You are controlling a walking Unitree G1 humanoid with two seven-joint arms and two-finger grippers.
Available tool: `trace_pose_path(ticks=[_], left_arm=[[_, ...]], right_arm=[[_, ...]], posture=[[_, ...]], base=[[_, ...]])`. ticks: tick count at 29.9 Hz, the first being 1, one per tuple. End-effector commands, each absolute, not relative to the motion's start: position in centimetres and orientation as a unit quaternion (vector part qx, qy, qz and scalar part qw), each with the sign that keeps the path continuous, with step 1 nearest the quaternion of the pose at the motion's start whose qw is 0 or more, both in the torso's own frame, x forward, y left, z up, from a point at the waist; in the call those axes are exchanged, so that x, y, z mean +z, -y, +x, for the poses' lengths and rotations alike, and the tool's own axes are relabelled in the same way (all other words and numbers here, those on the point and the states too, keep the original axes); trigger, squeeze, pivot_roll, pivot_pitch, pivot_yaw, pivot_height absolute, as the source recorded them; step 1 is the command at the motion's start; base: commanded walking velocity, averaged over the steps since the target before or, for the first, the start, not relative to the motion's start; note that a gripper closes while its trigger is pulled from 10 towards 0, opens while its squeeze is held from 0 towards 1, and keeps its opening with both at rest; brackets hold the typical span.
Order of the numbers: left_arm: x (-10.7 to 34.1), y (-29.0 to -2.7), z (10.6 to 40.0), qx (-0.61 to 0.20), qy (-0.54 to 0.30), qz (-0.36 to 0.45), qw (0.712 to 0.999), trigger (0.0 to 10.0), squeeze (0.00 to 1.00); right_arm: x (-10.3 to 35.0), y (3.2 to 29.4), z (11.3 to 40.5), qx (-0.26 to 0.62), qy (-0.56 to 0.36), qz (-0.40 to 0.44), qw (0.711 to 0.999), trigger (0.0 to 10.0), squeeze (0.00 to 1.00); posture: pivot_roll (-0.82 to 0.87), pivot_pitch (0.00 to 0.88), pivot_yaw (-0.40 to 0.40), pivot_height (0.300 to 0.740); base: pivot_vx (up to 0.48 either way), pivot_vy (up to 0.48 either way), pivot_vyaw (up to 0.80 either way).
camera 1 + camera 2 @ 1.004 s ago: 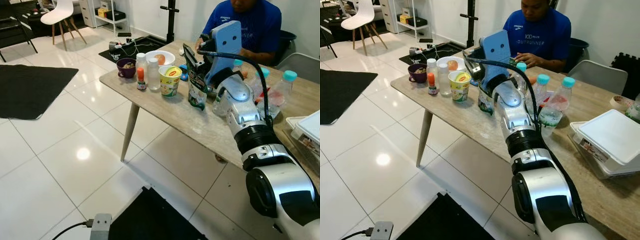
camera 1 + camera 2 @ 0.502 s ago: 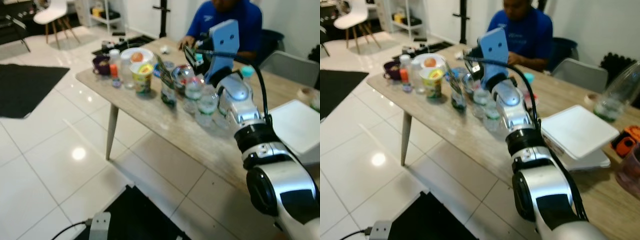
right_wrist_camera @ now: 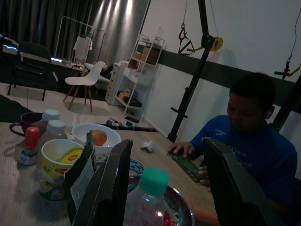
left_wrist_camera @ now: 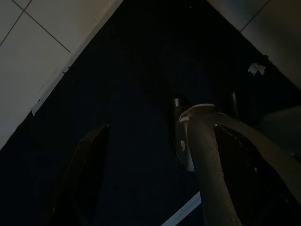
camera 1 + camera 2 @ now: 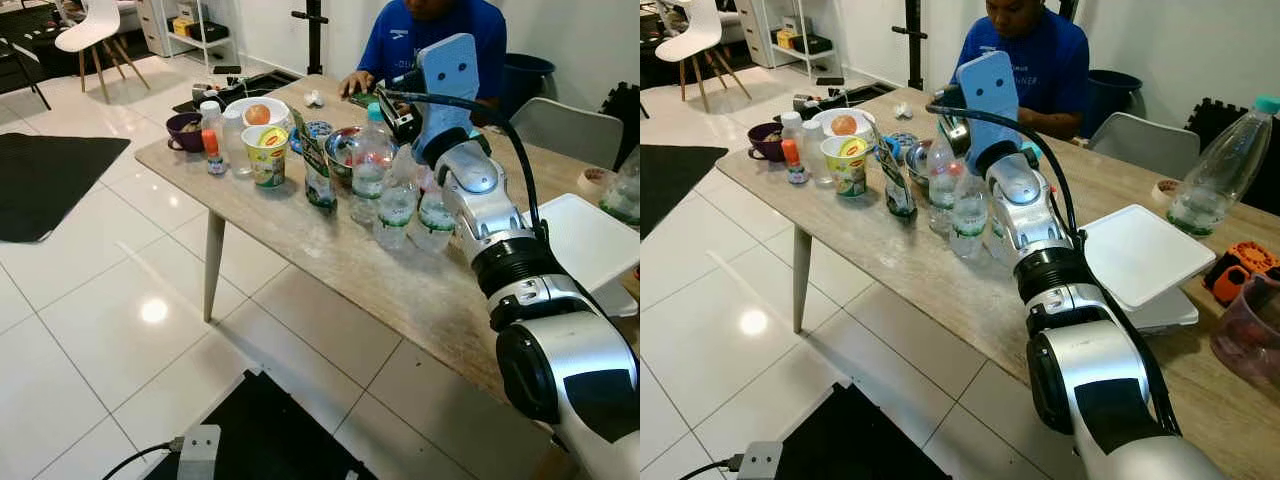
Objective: Restocking fridge
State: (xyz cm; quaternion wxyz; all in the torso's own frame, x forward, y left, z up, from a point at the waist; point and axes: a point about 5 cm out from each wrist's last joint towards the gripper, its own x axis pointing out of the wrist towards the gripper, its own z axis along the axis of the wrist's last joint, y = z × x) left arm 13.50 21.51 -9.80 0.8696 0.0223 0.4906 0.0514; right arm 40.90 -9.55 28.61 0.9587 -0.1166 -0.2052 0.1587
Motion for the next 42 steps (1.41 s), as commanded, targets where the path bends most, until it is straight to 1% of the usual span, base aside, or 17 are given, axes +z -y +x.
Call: trace_pose_path(ticks=[1,8,14,15,16,17,18,19,20,21,26,27,28,29,42], left_arm=[[-9.9,-21.1,13.3,0.053,-0.491,0.012,0.870,10.0,0.00],[-10.0,-20.9,13.2,0.055,-0.490,0.008,0.870,10.0,0.00],[-10.0,-20.7,13.2,0.056,-0.488,0.004,0.871,10.0,0.00],[-10.0,-20.7,13.2,0.056,-0.488,0.003,0.871,10.0,0.00],[-10.0,-20.7,13.2,0.056,-0.488,0.003,0.871,10.0,0.00],[-10.0,-20.7,13.2,0.056,-0.488,0.003,0.871,10.0,0.00],[-10.0,-20.7,13.2,0.057,-0.488,0.003,0.871,10.0,0.00],[-10.0,-20.7,13.2,0.057,-0.487,0.003,0.871,10.0,0.00],[-10.0,-20.7,13.2,0.057,-0.487,0.003,0.871,10.0,0.00],[-10.0,-20.8,13.2,0.057,-0.487,0.003,0.871,10.0,0.00],[-10.0,-20.8,13.2,0.057,-0.486,0.004,0.872,10.0,0.00],[-10.0,-20.9,13.2,0.057,-0.486,0.004,0.872,10.0,0.00],[-10.0,-20.9,13.2,0.057,-0.486,0.005,0.872,10.0,0.00],[-9.9,-20.9,13.3,0.057,-0.485,0.005,0.873,10.0,0.00],[-9.8,-21.0,13.6,0.055,-0.481,0.008,0.875,10.0,0.00]], right_arm=[[28.4,9.0,41.1,0.165,0.183,-0.118,0.962,10.0,0.00],[27.3,8.8,41.5,0.161,0.140,-0.115,0.970,10.0,0.00],[27.1,9.5,41.9,0.135,0.119,-0.101,0.978,10.0,0.00],[27.2,9.7,41.9,0.129,0.118,-0.098,0.980,10.0,0.07],[27.3,9.8,42.0,0.122,0.118,-0.096,0.981,10.0,0.23],[27.3,9.8,42.0,0.122,0.118,-0.096,0.981,10.0,0.23],[27.3,9.9,42.0,0.117,0.118,-0.094,0.982,10.0,0.30],[27.4,10.0,42.0,0.116,0.120,-0.093,0.982,10.0,0.69],[27.4,10.0,42.0,0.116,0.120,-0.093,0.982,10.0,0.69],[27.5,10.1,42.1,0.113,0.121,-0.091,0.982,10.0,1.00],[27.5,10.4,42.1,0.104,0.118,-0.090,0.984,10.0,1.00],[27.4,10.5,42.2,0.099,0.116,-0.088,0.984,10.0,0.96],[27.3,10.6,42.2,0.095,0.110,-0.087,0.986,10.0,0.17],[27.1,10.8,42.3,0.089,0.103,-0.083,0.987,10.0,0.00],[25.9,11.4,42.5,0.079,0.057,-0.061,0.993,10.0,0.00]], posture=[[0.00,0.040,-0.078,0.740],[0.00,0.043,-0.086,0.740],[0.01,0.042,-0.093,0.740],[0.01,0.042,-0.094,0.740],[0.01,0.042,-0.093,0.740],[0.01,0.042,-0.093,0.740],[0.01,0.042,-0.093,0.740],[0.01,0.040,-0.095,0.740],[0.01,0.040,-0.095,0.740],[0.01,0.040,-0.095,0.740],[0.02,0.037,-0.094,0.740],[0.02,0.037,-0.094,0.740],[0.02,0.037,-0.094,0.740],[0.02,0.031,-0.091,0.740],[0.02,0.025,-0.087,0.740]], base=[[0.000,0.000,0.00],[0.000,0.000,0.00],[0.000,0.000,0.00],[0.000,0.000,0.00],[0.000,0.000,0.00],[0.000,0.000,0.00],[0.000,0.000,0.00],[0.000,0.000,0.00],[0.000,0.000,0.00],[0.000,0.000,0.00],[0.000,0.000,0.00],[0.000,0.000,0.00],[0.000,0.000,0.00],[0.000,0.000,0.00],[0.000,0.000,0.00]])
